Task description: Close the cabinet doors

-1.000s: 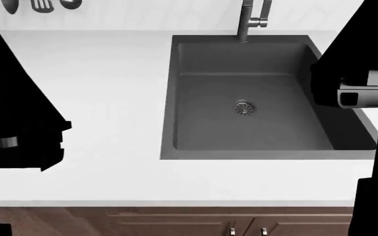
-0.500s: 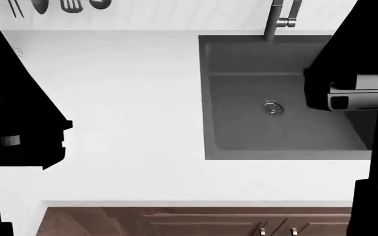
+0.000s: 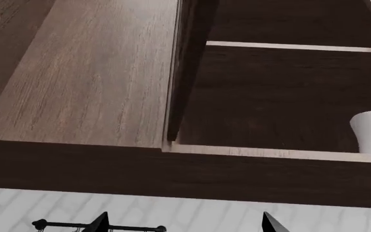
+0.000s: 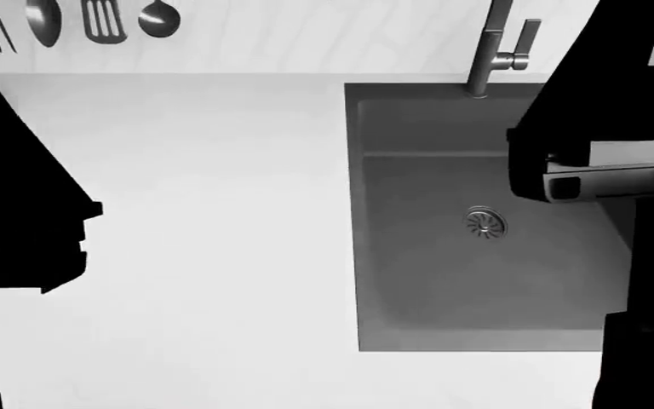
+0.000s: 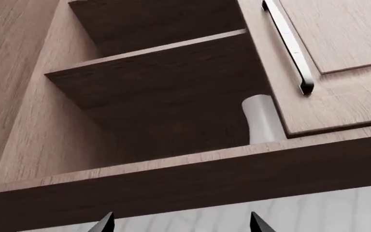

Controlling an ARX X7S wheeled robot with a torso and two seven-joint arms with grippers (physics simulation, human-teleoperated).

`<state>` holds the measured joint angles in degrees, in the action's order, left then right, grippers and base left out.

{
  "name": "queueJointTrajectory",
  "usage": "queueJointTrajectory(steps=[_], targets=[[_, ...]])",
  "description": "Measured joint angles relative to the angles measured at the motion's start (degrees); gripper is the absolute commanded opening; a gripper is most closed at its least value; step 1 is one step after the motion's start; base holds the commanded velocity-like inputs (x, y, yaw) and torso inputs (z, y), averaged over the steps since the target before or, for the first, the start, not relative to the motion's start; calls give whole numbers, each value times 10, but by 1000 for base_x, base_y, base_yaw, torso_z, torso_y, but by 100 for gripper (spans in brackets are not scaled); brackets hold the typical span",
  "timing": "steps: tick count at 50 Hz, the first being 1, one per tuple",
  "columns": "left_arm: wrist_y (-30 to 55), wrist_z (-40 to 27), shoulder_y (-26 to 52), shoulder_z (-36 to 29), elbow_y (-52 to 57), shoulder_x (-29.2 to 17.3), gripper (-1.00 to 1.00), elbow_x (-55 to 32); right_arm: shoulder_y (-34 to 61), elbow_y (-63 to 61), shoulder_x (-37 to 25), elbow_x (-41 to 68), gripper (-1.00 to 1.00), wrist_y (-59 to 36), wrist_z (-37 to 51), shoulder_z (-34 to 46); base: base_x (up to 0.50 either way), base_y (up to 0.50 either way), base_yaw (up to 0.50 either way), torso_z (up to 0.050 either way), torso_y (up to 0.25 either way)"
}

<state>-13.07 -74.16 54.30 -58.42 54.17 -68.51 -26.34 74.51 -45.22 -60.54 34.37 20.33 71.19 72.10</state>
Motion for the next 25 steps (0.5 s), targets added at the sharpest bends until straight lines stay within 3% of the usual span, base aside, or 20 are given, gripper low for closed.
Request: queueJointTrajectory(steps=[13,25], targets=[[-44,40,76,73,-28,-76,100,-159,-2,8,-1,11,100,4,-4,-5,0,0,0,0,0],[-19,111,155,124,-95,-98,100,-285,-5,15,-2,15,100,9,-5,-10,0,0,0,0,0]])
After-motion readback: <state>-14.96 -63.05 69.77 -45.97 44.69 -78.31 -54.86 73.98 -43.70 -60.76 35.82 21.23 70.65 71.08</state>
